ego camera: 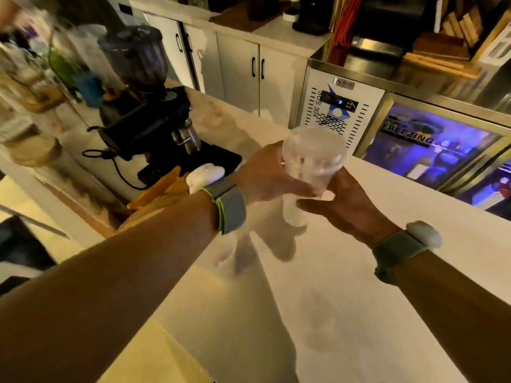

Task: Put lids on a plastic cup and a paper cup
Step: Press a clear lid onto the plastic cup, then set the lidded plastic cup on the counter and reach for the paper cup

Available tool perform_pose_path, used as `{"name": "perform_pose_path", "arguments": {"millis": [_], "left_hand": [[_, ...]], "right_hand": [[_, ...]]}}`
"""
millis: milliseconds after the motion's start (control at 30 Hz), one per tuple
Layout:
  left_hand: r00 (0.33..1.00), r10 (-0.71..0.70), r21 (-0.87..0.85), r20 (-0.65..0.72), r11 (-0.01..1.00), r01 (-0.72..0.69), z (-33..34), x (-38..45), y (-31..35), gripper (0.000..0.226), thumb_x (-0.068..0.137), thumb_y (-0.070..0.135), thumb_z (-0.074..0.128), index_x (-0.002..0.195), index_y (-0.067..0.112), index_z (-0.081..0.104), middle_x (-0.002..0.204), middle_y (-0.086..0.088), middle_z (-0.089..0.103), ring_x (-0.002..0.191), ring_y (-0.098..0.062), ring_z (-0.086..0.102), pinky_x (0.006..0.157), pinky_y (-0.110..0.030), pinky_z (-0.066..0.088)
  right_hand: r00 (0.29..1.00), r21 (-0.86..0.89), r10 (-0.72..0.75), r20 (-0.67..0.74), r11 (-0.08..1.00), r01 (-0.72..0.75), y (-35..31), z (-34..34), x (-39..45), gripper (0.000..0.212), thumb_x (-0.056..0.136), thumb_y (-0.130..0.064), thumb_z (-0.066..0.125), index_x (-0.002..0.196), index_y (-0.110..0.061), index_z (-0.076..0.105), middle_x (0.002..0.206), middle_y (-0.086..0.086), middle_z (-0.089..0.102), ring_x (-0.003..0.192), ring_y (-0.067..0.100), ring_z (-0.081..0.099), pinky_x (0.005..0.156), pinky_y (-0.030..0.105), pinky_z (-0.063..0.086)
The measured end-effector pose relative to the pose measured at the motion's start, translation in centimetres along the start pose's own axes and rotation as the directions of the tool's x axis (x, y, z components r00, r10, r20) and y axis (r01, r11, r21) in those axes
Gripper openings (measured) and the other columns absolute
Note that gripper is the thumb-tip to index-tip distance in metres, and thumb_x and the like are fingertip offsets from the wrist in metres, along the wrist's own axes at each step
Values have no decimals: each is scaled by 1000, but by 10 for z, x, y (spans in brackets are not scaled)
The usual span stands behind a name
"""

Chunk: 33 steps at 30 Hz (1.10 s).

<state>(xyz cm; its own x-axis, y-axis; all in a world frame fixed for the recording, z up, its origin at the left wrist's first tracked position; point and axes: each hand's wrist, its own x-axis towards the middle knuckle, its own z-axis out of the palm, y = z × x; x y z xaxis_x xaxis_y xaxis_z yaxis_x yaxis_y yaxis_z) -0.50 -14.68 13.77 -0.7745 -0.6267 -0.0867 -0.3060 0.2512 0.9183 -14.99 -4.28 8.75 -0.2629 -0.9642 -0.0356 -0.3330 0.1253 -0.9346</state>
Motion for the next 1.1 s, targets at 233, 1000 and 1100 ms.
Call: {"name": "perform_pose_path", "arguments": {"millis": [233, 1000, 1100], "left_hand": [[997, -49, 57, 68, 997, 45, -74, 48, -36, 56, 62, 9, 86, 108, 26, 59, 95, 20, 65, 81, 15, 61, 69, -7, 47], [988, -143, 216, 52, 968, 129, -95, 114, -143, 72, 49, 24, 94, 110, 33, 58, 101, 20, 65, 97, -5, 61, 88, -21, 43], [985, -167, 215, 40, 964, 155, -95, 112, -145, 67, 49, 24, 94, 103, 40, 57, 98, 23, 64, 92, 5, 61, 80, -11, 42]], "right_hand": [[1000, -6, 23, -15, 1000, -23, 7, 32, 85, 89, 47, -51, 85, 125, -51, 42, 120, -22, 59, 112, 8, 56, 94, 38, 48], [996, -194, 67, 60, 979, -54, 83, 79, 176, 87, 62, -36, 85, 135, -29, 39, 125, 1, 61, 105, 15, 55, 86, 26, 44], [996, -190, 76, 40, 980, -67, 88, 80, 174, 85, 61, -37, 84, 132, -35, 37, 116, -2, 63, 100, 14, 56, 80, 22, 44]]}}
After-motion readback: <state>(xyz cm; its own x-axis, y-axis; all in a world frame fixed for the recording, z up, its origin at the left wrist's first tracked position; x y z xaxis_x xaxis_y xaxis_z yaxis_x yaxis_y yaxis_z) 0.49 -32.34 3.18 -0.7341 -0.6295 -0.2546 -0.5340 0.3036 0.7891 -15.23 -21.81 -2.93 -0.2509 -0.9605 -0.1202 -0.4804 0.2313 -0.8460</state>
